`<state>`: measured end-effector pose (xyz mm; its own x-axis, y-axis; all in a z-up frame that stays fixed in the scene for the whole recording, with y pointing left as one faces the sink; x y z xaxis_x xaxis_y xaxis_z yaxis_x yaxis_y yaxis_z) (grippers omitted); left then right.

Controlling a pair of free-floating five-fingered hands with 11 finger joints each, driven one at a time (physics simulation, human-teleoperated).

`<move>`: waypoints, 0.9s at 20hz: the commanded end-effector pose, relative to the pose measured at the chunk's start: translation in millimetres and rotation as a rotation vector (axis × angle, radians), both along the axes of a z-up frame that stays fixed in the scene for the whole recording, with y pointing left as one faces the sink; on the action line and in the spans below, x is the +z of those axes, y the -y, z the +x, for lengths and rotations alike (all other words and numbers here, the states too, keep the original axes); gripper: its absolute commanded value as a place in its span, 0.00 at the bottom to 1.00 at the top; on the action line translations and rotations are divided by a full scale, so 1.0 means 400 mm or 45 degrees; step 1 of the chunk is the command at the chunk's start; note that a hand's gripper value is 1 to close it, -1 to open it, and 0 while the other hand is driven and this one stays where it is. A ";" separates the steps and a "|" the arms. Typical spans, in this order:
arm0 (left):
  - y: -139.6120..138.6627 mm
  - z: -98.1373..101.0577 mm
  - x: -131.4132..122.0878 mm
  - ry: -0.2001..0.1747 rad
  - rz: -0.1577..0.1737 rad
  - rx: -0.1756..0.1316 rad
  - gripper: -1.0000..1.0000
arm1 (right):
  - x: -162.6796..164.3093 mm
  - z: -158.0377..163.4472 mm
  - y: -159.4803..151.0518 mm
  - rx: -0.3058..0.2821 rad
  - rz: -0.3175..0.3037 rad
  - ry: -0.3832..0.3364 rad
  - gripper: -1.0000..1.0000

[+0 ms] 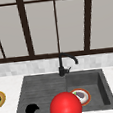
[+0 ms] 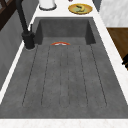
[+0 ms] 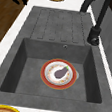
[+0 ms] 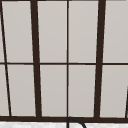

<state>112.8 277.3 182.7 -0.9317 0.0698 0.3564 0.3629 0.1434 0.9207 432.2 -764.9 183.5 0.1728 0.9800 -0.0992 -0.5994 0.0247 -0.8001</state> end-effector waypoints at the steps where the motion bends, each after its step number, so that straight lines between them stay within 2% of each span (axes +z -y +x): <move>1: 0.000 0.000 0.000 0.000 0.000 0.000 0.50 | -0.019 0.000 0.000 -0.159 0.016 0.009 1.00; 11: 0.000 0.000 0.000 0.000 0.000 0.000 0.50 | -0.143 0.007 0.003 -0.228 -0.019 -0.006 1.00; 18: 0.000 0.000 0.000 0.000 0.000 0.000 0.50 | -0.208 0.024 0.033 -0.256 0.067 -0.007 1.00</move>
